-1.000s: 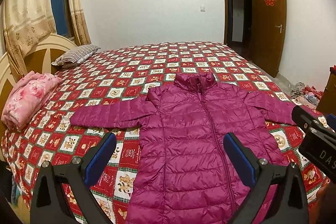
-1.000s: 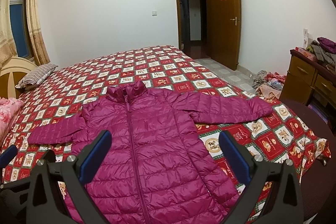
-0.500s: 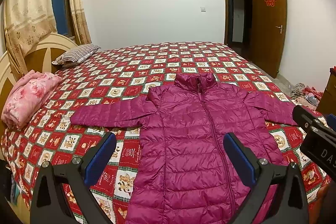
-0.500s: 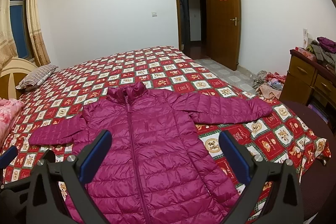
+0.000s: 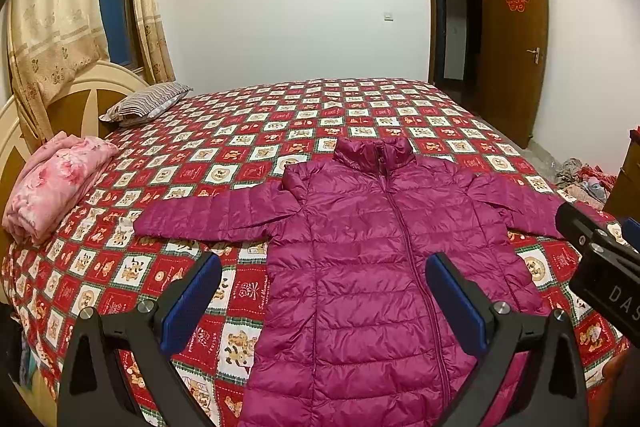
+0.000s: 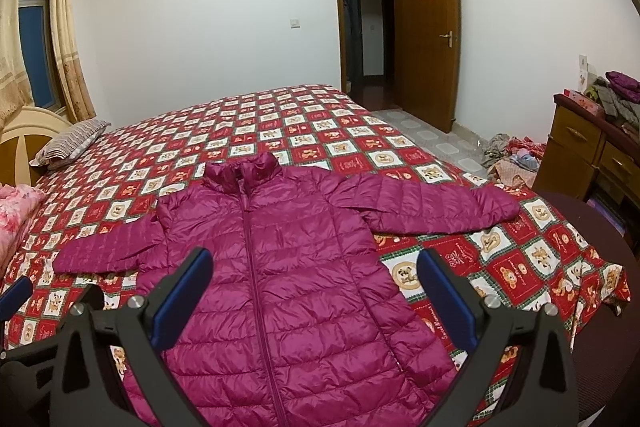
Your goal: Fold large clothes
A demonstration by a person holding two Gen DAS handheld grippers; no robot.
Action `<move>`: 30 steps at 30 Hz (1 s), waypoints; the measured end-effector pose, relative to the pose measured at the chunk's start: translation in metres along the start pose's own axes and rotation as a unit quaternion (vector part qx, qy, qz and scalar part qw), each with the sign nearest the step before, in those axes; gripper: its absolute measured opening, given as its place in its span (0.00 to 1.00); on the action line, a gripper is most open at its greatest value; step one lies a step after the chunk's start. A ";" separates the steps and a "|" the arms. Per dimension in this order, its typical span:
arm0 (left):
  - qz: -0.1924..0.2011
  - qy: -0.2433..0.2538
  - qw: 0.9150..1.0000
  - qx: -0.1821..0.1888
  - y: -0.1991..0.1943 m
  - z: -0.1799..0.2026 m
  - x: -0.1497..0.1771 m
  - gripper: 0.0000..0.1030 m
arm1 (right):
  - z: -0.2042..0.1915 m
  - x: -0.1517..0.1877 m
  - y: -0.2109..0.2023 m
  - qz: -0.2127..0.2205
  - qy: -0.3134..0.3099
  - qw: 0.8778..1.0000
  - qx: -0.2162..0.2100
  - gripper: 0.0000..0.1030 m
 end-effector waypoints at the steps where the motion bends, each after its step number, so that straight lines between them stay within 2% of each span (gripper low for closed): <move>1: 0.000 0.000 1.000 0.000 0.000 0.000 0.000 0.99 | 0.000 0.000 0.000 0.000 0.000 1.000 0.000 1.00; 8: -0.001 0.000 1.000 0.000 0.001 0.000 0.001 0.99 | -0.001 0.001 -0.001 -0.001 -0.001 1.000 -0.001 1.00; 15: -0.011 0.003 1.000 -0.005 0.022 -0.003 0.005 0.99 | -0.003 0.002 0.018 -0.014 -0.008 1.000 0.003 1.00; 23: -0.024 -0.016 1.000 0.010 0.046 -0.007 0.004 0.99 | 0.011 -0.002 0.038 -0.028 -0.004 0.999 0.023 1.00; 30: -0.046 -0.004 0.999 -0.002 0.073 0.007 0.001 0.99 | 0.032 -0.007 0.053 -0.037 0.008 0.999 0.038 1.00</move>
Point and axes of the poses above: each gripper's, at about its wrist camera, not at the fingertips, and y roughly the way its jaws point, z to its right, x to its underside, the point moved 3 cm from there along y, roughly the way its jaws point, and after that the axes turned 2 degrees about z, right-handed, at the moved point
